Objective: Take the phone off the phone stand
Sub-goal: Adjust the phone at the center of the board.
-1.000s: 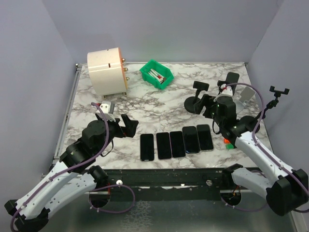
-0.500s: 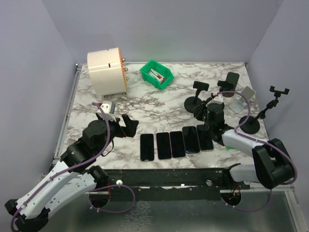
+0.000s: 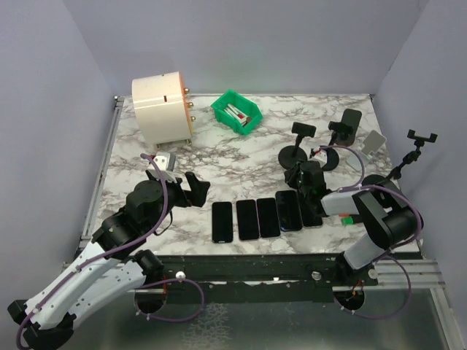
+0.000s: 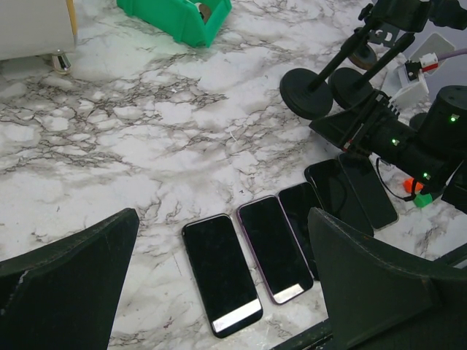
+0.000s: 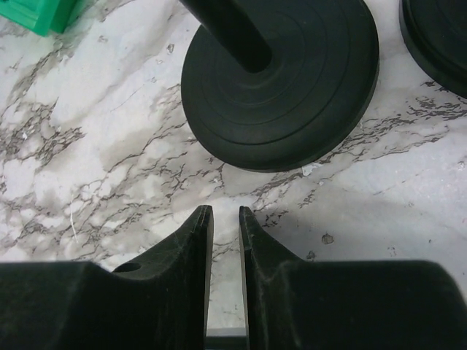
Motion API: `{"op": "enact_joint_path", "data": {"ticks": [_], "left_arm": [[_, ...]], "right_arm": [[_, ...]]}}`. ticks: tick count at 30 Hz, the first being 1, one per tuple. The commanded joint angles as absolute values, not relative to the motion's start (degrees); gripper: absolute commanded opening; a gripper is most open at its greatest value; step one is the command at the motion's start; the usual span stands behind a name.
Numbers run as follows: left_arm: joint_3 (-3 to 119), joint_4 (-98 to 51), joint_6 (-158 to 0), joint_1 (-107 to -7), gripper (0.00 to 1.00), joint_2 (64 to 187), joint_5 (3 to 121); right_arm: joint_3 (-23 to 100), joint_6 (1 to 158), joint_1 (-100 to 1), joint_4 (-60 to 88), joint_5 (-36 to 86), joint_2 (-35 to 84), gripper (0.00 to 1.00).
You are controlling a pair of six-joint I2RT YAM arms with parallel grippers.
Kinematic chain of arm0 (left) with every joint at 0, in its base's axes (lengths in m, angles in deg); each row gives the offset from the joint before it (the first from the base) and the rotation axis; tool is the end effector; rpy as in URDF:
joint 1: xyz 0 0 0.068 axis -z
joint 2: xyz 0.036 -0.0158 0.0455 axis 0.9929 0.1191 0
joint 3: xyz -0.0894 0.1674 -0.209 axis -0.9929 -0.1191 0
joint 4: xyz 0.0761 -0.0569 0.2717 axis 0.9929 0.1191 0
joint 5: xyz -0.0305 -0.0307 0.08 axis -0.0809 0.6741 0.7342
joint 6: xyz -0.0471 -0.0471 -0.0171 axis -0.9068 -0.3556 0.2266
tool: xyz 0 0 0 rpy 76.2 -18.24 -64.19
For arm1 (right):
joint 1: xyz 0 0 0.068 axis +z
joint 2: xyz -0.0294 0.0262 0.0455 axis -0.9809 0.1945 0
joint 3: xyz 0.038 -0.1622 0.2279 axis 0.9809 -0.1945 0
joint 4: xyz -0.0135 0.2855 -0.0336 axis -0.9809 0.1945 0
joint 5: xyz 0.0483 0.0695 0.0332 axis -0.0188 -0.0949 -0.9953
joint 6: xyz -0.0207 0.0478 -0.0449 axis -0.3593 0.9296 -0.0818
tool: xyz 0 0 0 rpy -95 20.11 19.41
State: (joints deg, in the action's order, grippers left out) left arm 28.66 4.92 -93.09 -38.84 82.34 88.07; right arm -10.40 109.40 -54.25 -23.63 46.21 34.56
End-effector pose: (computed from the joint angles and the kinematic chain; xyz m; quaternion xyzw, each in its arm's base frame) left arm 0.1327 -0.1063 0.3344 0.0386 0.7928 -0.2407 0.5585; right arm 0.2885 0.1169 0.1096 0.1523 0.8343 0.1750 0.5000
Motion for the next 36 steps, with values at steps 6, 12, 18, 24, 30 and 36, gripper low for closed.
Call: {"op": "enact_joint_path", "data": {"ticks": [6,12,18,24,30,36], "left_arm": [[27.91,5.04,-92.7,-39.13,0.99,84.67,88.18],[27.18,7.23,-99.93,-39.14,0.99,87.76,89.39],[19.3,3.61,-111.91,-39.13,0.97,89.87,82.78],[15.92,1.35,-115.05,-39.14,0.96,88.19,80.09],[12.17,1.35,-117.5,-39.15,0.96,85.73,79.46],[6.14,-2.07,-121.04,-39.13,0.96,87.58,77.74]], "right_arm": [[-8.36,108.07,-54.27,-20.52,48.37,31.84,0.28],[-10.9,111.68,-54.26,2.51,48.17,12.48,0.49],[-9.1,116.82,-54.6,26.86,52.28,-0.18,0.84],[-11.53,118.54,-62.05,31.51,47.18,-2.05,0.93],[-16.56,118.4,-66.87,24.99,42.3,-2.76,0.94],[-18.4,117.97,-67.45,20.74,39.79,-0.29,0.93]]}}
